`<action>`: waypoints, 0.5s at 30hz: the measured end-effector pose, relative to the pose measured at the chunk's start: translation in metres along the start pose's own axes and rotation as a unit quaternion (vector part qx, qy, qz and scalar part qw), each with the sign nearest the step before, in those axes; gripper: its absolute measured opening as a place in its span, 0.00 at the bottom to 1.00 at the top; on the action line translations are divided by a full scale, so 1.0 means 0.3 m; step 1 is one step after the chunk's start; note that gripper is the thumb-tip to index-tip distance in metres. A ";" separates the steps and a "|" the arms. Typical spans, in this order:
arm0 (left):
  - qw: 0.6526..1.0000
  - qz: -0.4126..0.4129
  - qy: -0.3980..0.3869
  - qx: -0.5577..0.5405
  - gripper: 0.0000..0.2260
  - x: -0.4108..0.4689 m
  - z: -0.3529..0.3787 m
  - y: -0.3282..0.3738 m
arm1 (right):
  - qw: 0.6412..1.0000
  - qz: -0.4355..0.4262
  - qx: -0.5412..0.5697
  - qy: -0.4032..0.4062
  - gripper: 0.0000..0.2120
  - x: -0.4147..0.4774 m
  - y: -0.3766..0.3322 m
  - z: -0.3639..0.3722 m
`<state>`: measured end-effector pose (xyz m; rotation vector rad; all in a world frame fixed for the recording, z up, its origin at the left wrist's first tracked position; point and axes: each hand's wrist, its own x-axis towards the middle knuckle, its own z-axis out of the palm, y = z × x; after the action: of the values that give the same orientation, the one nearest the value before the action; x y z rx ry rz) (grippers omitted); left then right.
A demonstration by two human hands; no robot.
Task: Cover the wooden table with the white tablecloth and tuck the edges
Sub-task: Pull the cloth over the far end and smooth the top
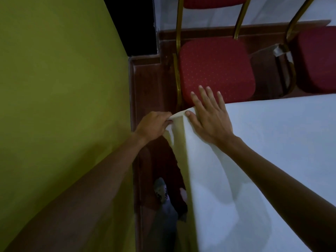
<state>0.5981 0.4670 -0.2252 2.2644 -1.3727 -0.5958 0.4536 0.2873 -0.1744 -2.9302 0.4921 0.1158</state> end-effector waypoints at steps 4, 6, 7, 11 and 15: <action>0.995 0.052 0.051 0.073 0.10 -0.043 -0.006 -0.081 | 1.000 0.006 -0.002 -0.001 0.34 0.005 0.003 0.008; 0.993 0.059 0.060 0.085 0.13 -0.069 -0.014 -0.105 | 1.000 0.008 -0.005 -0.001 0.34 0.003 0.004 0.011; 0.992 0.055 0.064 0.093 0.14 -0.086 -0.017 -0.124 | 1.000 0.010 -0.007 -0.003 0.34 0.002 0.004 0.011; 0.993 -0.046 0.025 0.109 0.15 -0.207 -0.044 -0.199 | 1.000 0.019 -0.009 -0.001 0.36 -0.006 0.021 0.013; 0.983 -0.138 0.010 0.123 0.21 -0.267 -0.086 -0.195 | 1.000 0.019 -0.005 0.003 0.36 -0.027 0.067 0.012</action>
<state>0.6207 0.5671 -0.2255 2.6798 -1.1864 -0.5114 0.4391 0.2718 -0.1801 -2.9334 0.5501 0.1136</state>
